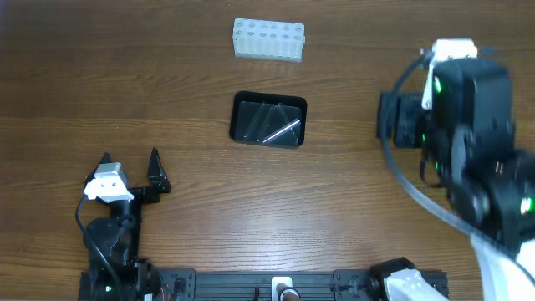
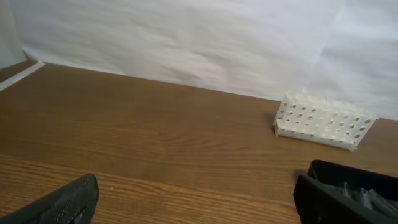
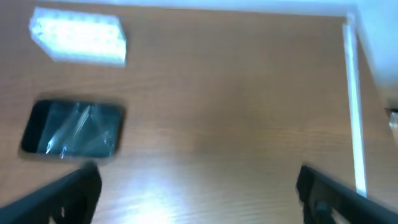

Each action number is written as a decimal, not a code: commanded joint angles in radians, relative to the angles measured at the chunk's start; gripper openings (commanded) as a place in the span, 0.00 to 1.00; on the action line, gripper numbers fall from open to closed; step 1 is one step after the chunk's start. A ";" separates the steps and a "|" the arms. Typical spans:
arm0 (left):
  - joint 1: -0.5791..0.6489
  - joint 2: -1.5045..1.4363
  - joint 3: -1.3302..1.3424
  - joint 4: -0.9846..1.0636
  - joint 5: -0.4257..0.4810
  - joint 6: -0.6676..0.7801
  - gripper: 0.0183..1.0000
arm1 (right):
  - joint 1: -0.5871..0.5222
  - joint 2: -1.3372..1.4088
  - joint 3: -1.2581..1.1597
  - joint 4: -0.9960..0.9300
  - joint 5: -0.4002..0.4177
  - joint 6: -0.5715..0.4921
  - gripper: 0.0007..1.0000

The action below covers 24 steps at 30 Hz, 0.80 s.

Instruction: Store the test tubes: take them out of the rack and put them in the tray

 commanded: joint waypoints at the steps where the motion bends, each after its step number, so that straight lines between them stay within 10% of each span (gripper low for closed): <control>1: 0.006 -0.008 -0.004 -0.005 -0.001 0.018 1.00 | -0.018 -0.152 -0.275 0.234 0.029 -0.203 0.99; 8: 0.006 -0.008 -0.004 -0.005 0.000 0.018 1.00 | -0.040 -0.373 -0.730 0.945 0.030 -0.358 0.99; 24: 0.006 -0.008 -0.004 -0.005 -0.001 0.018 1.00 | -0.103 -0.547 -1.414 1.817 0.030 -0.358 0.99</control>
